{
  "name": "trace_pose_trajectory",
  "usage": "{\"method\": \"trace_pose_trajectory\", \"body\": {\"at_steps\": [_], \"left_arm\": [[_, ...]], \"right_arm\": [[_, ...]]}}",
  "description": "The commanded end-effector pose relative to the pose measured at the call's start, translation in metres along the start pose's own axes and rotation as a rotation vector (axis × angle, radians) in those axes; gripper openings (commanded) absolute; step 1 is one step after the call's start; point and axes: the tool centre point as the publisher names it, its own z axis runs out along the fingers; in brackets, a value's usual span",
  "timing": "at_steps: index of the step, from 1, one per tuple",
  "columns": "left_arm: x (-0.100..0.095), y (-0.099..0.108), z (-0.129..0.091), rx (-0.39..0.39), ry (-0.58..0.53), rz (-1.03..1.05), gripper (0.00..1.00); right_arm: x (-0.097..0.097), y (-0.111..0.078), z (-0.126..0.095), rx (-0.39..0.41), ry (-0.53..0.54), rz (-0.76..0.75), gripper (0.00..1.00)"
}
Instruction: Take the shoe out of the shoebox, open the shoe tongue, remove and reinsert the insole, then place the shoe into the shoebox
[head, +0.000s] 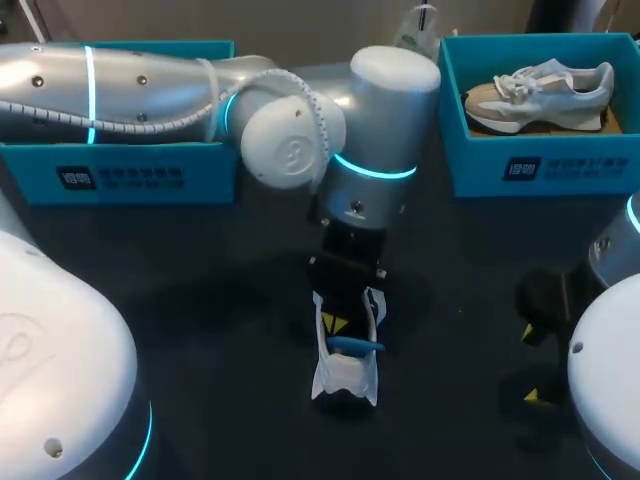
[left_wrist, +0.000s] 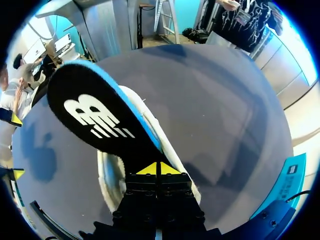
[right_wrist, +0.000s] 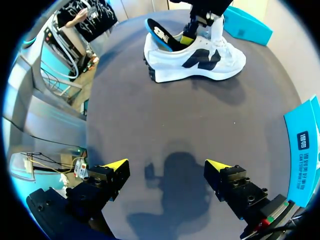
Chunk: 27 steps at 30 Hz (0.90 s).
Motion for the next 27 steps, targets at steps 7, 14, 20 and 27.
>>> {"method": "trace_pose_trajectory", "body": {"at_steps": [7,14,20,27], "left_arm": [[-0.001,0.002,0.026,-0.014,-0.013,-0.004,0.0],[-0.004,0.017,0.046,-0.036,-0.068,-0.066,0.0],[-0.004,0.008,0.019,-0.073,-0.111,-0.094,0.0],[-0.014,-0.023,-0.008,-0.025,-0.164,-0.089,0.0]], "right_arm": [[0.002,-0.001,-0.002,-0.002,-0.004,0.0,1.0],[0.002,-0.001,-0.002,-0.002,-0.004,0.0,1.0],[0.002,-0.001,-0.002,-0.002,-0.004,0.0,1.0],[0.002,-0.001,-0.002,-0.002,-0.004,0.0,1.0]]}}
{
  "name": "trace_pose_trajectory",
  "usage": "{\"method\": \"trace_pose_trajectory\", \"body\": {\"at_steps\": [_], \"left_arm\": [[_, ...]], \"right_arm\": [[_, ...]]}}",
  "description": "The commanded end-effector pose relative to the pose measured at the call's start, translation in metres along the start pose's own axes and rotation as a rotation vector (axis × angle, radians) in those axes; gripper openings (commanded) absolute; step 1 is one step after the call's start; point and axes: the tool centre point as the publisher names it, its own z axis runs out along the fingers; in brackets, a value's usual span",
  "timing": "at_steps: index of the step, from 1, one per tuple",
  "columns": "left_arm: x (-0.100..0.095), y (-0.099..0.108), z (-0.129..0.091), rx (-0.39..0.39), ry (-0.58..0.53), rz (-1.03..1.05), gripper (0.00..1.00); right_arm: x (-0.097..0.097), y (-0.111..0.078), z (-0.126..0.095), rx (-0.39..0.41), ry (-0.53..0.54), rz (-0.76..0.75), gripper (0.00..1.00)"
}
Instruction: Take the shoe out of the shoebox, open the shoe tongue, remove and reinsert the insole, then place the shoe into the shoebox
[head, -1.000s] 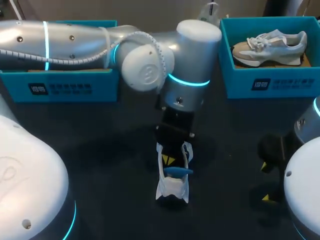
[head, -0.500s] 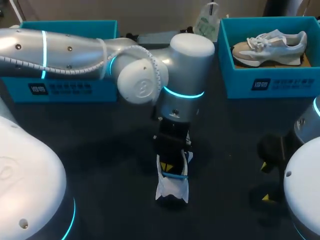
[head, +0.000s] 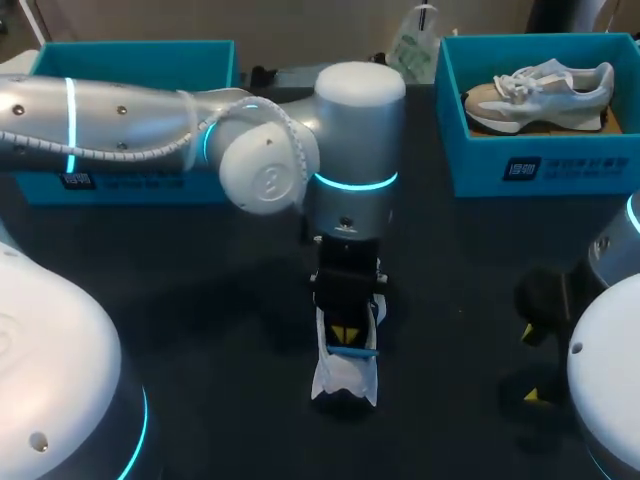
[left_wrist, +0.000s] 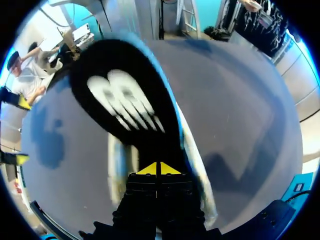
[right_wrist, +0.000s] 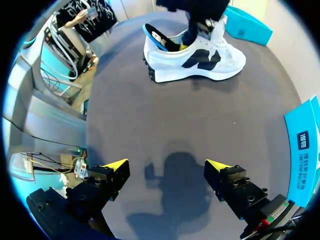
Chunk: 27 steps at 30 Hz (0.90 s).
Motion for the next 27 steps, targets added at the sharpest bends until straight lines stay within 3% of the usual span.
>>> {"method": "trace_pose_trajectory", "body": {"at_steps": [1,6,11,17,27], "left_arm": [[0.006,-0.021,-0.015,0.011,-0.011,0.011,0.0],[0.0,-0.033,0.002,0.036,0.025,0.031,0.0],[0.0,-0.034,0.037,0.07,0.011,-0.005,0.0],[0.004,-0.016,0.063,-0.061,-0.039,-0.071,0.0],[0.006,0.031,0.041,-0.266,-0.04,-0.135,0.0]], "right_arm": [[0.003,-0.001,-0.002,-0.002,-0.004,0.0,1.0],[0.003,-0.001,-0.002,-0.002,-0.004,0.0,1.0],[0.003,-0.001,-0.002,-0.002,-0.004,0.0,1.0],[0.003,-0.001,-0.002,-0.002,-0.004,0.0,1.0],[0.003,-0.001,-0.002,-0.002,-0.004,0.0,1.0]]}}
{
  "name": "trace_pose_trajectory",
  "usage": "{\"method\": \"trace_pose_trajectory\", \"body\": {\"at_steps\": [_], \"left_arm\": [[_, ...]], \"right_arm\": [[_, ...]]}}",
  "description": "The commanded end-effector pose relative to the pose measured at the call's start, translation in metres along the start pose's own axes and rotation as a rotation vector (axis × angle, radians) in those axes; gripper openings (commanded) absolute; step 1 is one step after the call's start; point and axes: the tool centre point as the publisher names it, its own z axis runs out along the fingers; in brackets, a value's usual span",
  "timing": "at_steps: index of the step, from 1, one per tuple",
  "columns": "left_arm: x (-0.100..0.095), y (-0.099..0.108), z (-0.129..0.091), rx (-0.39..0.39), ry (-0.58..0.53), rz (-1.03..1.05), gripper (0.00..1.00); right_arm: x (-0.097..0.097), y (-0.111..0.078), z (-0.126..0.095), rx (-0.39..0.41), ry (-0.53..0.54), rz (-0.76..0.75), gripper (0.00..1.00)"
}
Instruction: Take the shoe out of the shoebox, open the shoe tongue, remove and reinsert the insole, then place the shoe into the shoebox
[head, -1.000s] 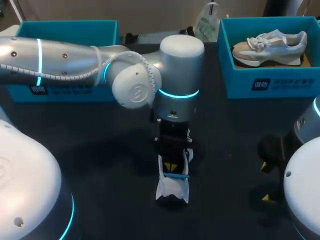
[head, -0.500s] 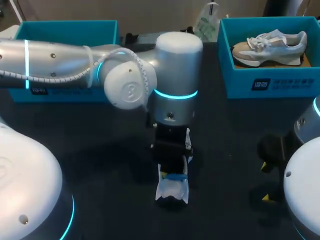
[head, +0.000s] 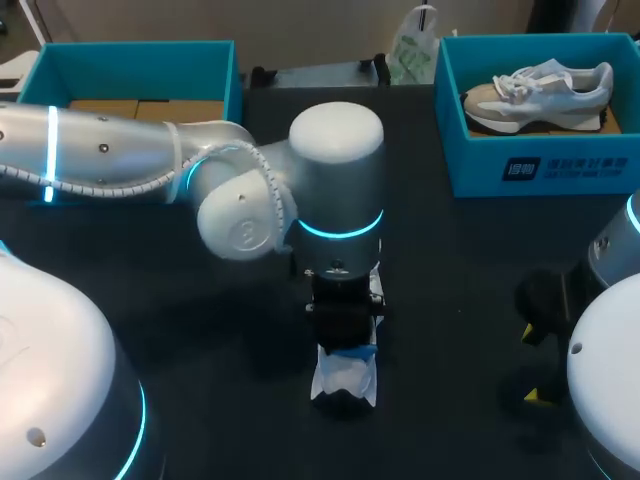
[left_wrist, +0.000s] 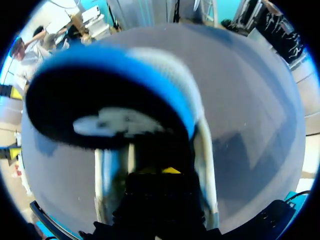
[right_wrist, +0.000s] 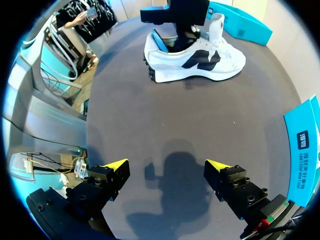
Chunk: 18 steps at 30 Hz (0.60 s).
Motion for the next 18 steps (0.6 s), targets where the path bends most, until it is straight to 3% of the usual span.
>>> {"method": "trace_pose_trajectory", "body": {"at_steps": [1,3,4,7,12,18], "left_arm": [[0.0,0.017,0.01,-0.059,-0.002,-0.018,0.0],[-0.002,0.018,-0.001,-0.06,-0.004,-0.02,0.0],[-0.002,0.017,-0.008,-0.021,-0.003,-0.019,0.0],[-0.003,0.005,-0.027,0.055,0.002,-0.022,0.0],[-0.002,-0.017,-0.056,0.113,-0.02,-0.026,0.0],[-0.003,-0.034,-0.067,0.168,-0.008,-0.018,0.0]], "right_arm": [[0.003,-0.001,-0.002,-0.002,-0.004,-0.001,1.0],[0.003,-0.001,-0.002,-0.002,-0.004,-0.001,1.0],[0.003,-0.001,-0.002,-0.002,-0.004,-0.001,1.0],[0.003,-0.001,-0.002,-0.002,-0.004,-0.001,1.0],[0.003,-0.001,-0.002,-0.002,-0.004,-0.001,1.0],[0.003,-0.001,-0.002,-0.002,-0.004,-0.001,1.0]]}}
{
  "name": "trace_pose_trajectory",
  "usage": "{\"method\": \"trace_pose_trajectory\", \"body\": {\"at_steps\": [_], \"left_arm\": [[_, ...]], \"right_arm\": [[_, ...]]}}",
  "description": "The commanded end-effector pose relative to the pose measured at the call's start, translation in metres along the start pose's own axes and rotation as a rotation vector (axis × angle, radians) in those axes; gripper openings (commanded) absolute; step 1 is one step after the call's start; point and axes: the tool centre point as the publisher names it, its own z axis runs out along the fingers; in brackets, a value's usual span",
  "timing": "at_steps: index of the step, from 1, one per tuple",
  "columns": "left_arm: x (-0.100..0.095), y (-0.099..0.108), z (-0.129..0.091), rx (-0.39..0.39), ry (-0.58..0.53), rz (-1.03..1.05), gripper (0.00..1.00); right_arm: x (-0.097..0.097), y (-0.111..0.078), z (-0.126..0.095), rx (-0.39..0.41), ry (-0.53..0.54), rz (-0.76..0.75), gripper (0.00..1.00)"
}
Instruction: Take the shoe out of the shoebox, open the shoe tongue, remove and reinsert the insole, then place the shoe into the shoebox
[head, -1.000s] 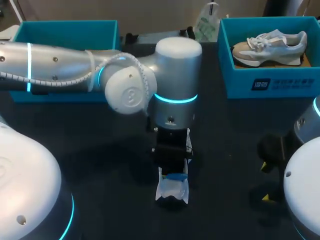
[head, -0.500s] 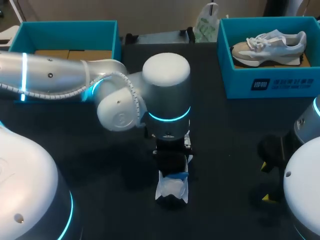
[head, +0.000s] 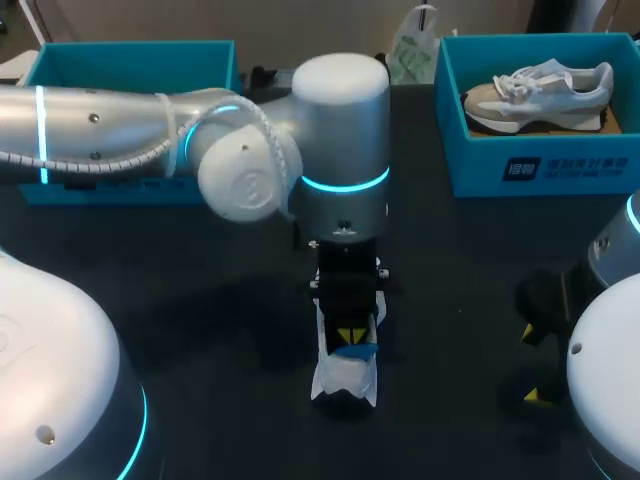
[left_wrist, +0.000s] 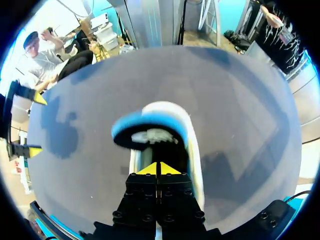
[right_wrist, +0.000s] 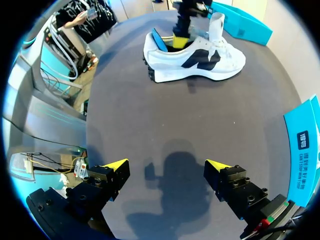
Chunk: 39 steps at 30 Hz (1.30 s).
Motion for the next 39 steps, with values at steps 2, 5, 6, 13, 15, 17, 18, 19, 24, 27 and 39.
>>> {"method": "trace_pose_trajectory", "body": {"at_steps": [2,5,6,13,15,17,18,19,24,27,39], "left_arm": [[0.009,-0.013,-0.012,0.009,-0.004,0.006,0.0],[0.01,-0.021,-0.017,0.031,-0.017,0.012,0.0],[0.01,-0.024,-0.017,0.037,-0.022,0.021,0.0],[0.005,-0.025,0.013,0.098,0.016,0.03,0.0],[0.006,-0.023,0.024,0.136,0.026,0.027,0.0],[0.007,-0.019,0.036,0.148,0.03,0.021,0.0],[0.007,-0.017,0.042,0.143,0.03,0.017,0.0],[0.007,-0.015,0.049,0.139,0.028,0.016,0.0],[0.01,-0.002,0.072,0.153,0.033,0.01,0.0],[0.011,0.002,0.075,0.13,0.022,0.049,0.0],[0.006,0.037,0.059,-0.12,0.041,0.072,0.0]], "right_arm": [[0.003,-0.001,-0.002,-0.002,-0.004,-0.001,1.0],[0.003,-0.001,-0.002,-0.002,-0.004,-0.001,1.0],[0.003,-0.001,-0.002,-0.002,-0.004,-0.001,1.0],[0.003,-0.001,-0.002,-0.002,-0.004,-0.001,1.0],[0.003,-0.001,-0.002,-0.002,-0.004,-0.001,1.0],[0.003,-0.001,-0.002,-0.002,-0.004,-0.001,1.0],[0.003,-0.001,-0.002,-0.002,-0.004,-0.001,1.0],[0.003,-0.001,-0.002,-0.002,-0.004,-0.001,1.0],[0.003,-0.001,-0.002,-0.002,-0.004,-0.001,1.0],[0.003,-0.001,-0.002,-0.002,-0.004,-0.001,1.0],[0.003,-0.001,-0.002,-0.002,-0.004,-0.001,1.0]]}}
